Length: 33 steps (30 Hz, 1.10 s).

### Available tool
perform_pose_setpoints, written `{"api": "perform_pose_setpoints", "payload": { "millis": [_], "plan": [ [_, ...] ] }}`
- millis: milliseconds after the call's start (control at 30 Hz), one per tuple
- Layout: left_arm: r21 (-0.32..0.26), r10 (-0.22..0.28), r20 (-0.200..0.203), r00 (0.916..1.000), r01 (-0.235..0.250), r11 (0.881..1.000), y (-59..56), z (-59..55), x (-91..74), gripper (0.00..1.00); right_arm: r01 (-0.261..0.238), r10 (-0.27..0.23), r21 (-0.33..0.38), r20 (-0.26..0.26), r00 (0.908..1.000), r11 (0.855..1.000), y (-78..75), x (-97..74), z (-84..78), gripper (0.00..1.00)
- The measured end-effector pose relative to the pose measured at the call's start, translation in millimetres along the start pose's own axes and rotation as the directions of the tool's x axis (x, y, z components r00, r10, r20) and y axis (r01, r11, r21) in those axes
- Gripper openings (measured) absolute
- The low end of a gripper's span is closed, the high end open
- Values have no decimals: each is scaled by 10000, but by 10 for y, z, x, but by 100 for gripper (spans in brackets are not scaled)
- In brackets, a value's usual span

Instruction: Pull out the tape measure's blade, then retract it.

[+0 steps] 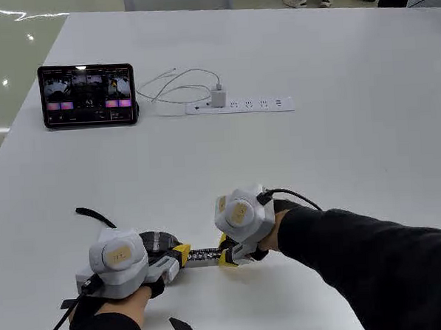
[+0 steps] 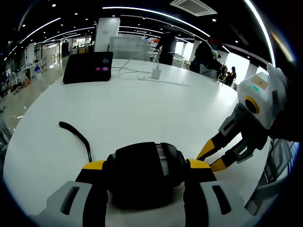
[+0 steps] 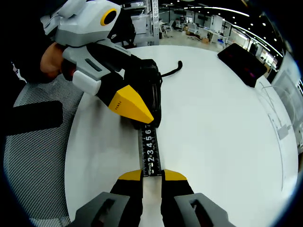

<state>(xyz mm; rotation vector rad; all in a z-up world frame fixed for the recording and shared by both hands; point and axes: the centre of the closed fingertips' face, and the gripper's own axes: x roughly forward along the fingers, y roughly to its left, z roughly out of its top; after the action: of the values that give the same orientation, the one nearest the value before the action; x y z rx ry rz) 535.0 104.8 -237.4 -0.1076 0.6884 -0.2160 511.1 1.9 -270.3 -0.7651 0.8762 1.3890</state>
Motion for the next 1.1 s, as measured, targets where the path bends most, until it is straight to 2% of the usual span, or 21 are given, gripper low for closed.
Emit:
{"api": "perform_pose_setpoints", "payload": {
  "millis": [867, 1100],
  "plan": [
    [-26, -21, -53, 10000, 21, 10000, -3, -4, -5, 60, -40, 43, -188, 143, 9999, 9998, 14, 66, 125, 9],
    [-45, -16, -49, 10000, 16, 10000, -2, -2, -4, 60, -105, 105, 9, 263, 9996, 9999, 13, 73, 142, 9]
  ]
}}
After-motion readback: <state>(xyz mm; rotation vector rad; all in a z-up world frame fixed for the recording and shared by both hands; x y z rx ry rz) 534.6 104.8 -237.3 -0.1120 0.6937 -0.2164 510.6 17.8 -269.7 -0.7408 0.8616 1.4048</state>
